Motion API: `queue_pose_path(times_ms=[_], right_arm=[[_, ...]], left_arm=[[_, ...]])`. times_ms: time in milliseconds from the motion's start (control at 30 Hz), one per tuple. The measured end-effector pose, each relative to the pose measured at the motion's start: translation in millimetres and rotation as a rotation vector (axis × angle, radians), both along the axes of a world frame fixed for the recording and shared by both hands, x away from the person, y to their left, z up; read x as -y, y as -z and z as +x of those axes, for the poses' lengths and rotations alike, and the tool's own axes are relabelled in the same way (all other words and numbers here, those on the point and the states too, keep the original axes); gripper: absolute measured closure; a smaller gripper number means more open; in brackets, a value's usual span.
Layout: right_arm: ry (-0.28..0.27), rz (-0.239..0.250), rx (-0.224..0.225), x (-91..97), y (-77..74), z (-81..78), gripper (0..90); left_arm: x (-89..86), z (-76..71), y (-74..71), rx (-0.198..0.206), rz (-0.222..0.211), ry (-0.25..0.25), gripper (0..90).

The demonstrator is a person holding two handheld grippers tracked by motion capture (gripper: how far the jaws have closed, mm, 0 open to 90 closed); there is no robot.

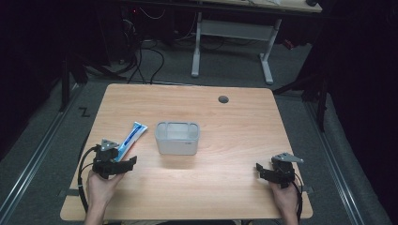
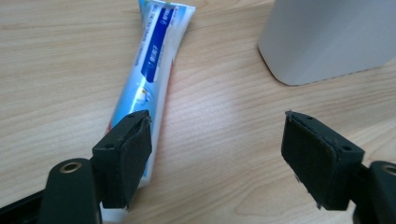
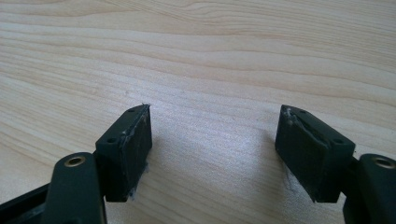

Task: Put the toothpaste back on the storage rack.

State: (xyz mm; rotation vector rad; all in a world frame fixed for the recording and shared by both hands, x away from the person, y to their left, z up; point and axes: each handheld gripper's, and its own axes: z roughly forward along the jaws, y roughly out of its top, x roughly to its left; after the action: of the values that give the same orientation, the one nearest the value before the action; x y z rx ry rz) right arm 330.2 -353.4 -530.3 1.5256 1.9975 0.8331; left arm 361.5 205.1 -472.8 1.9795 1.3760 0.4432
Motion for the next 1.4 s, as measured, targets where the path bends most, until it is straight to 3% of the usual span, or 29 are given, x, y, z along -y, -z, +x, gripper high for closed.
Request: queue_pose_path(times_ms=[400,700,1133,1400], right_arm=[[-0.003,0.000,0.001,0.2,0.0,0.0,27.3],[-0.002,0.001,0.000,0.2,0.0,-0.1,27.2],[0.000,0.002,-0.002,0.0,-0.1,-0.3,27.3],[0.000,0.001,-0.002,0.0,-0.1,-0.3,27.2]], left_arm=[[3.3,29.4,-6.5,-0.033,0.104,-0.021,28.9],[13.2,52.6,-9.6,-0.060,0.173,0.012,33.3],[20.8,75.4,-10.5,-0.072,0.211,0.019,36.7],[24.0,91.9,-3.6,-0.108,0.245,0.011,38.9]])
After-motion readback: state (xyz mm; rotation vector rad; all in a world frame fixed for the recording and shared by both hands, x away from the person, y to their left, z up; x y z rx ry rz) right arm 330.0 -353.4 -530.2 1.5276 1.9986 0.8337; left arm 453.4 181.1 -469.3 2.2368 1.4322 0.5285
